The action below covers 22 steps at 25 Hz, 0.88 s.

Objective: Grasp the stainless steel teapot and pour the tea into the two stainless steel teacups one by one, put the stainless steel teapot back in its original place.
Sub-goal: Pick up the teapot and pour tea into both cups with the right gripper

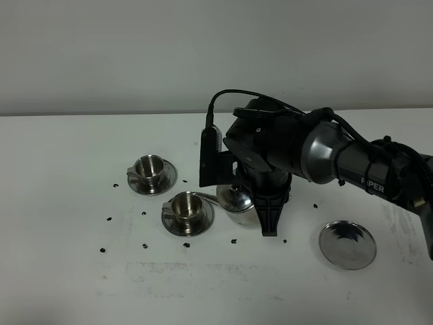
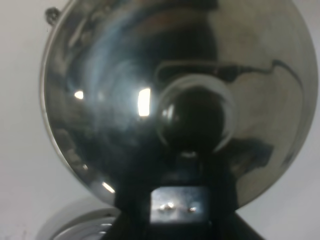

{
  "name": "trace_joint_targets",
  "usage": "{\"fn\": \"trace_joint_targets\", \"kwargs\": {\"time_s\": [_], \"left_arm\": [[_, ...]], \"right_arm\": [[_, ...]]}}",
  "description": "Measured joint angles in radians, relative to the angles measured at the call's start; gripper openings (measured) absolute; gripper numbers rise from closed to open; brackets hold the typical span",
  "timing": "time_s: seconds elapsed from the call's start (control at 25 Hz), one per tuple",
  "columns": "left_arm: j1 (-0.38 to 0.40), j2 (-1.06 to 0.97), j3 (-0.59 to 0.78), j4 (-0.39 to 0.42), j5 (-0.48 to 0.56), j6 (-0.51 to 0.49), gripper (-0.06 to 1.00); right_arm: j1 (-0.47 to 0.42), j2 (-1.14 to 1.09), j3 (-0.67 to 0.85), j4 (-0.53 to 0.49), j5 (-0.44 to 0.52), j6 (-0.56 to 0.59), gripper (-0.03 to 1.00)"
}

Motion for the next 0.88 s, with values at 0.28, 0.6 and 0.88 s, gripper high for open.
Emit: {"fn": "trace_joint_targets", "kwargs": {"time_s": [0.28, 0.6, 0.88], "left_arm": [[0.000, 0.000, 0.000, 0.000, 0.000, 0.000, 0.50], [0.000, 0.000, 0.000, 0.000, 0.000, 0.000, 0.50], [0.000, 0.000, 0.000, 0.000, 0.000, 0.000, 0.50]], "right_arm": [[0.014, 0.000, 0.000, -0.046, -0.009, -0.007, 0.20], [0.014, 0.017, 0.000, -0.099, -0.009, -0.021, 0.20], [0.020, 0.017, 0.000, -0.144, -0.035, -0.023, 0.20]]}}
